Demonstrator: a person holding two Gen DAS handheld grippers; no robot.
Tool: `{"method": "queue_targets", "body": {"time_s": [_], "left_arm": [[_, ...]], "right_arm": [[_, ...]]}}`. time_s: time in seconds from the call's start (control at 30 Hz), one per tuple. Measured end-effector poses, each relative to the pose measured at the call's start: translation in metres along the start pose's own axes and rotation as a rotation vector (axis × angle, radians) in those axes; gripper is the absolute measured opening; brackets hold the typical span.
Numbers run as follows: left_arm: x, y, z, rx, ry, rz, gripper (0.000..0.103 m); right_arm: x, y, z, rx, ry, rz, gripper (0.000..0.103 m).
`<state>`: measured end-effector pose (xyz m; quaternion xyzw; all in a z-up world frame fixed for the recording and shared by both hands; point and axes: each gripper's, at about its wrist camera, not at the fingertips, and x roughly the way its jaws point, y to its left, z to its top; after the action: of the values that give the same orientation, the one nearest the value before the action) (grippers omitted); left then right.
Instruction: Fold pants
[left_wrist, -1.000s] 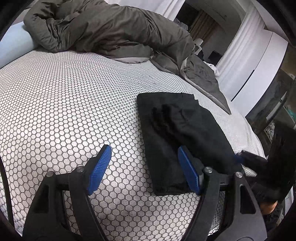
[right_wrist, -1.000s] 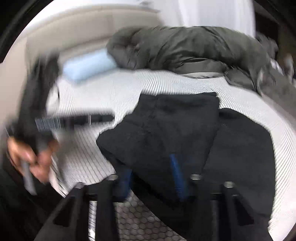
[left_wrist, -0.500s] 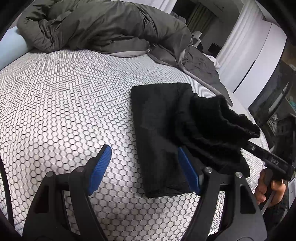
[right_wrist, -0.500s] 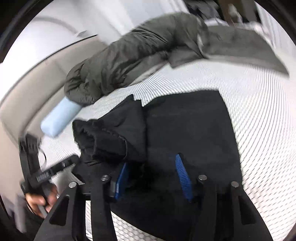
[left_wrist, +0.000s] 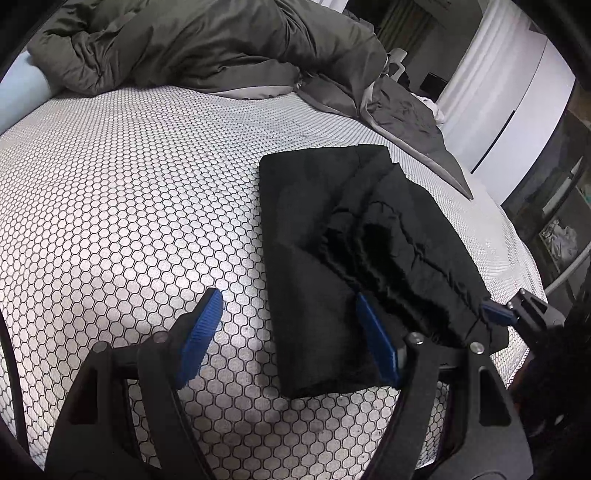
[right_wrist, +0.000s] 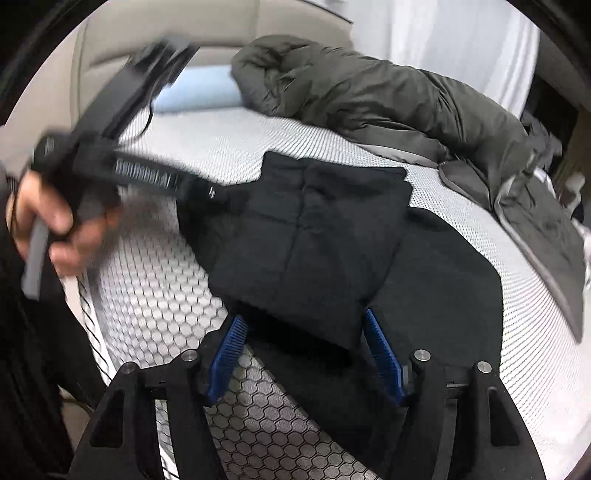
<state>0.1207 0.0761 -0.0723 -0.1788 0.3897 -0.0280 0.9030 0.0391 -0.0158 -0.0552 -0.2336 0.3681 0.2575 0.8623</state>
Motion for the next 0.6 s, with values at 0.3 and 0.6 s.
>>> {"method": "queue_targets", "body": {"time_s": [0.3, 0.6], "left_arm": [[-0.002, -0.002, -0.001, 0.027, 0.008, -0.009, 0.071], [-0.008, 0.005, -0.002, 0.009, 0.007, -0.005, 0.071]], "right_arm": [[0.016, 0.009, 0.016, -0.042, -0.041, -0.053, 0.067], [0.016, -0.045, 0.031, 0.377, -0.137, 0.138, 0.067]]}}
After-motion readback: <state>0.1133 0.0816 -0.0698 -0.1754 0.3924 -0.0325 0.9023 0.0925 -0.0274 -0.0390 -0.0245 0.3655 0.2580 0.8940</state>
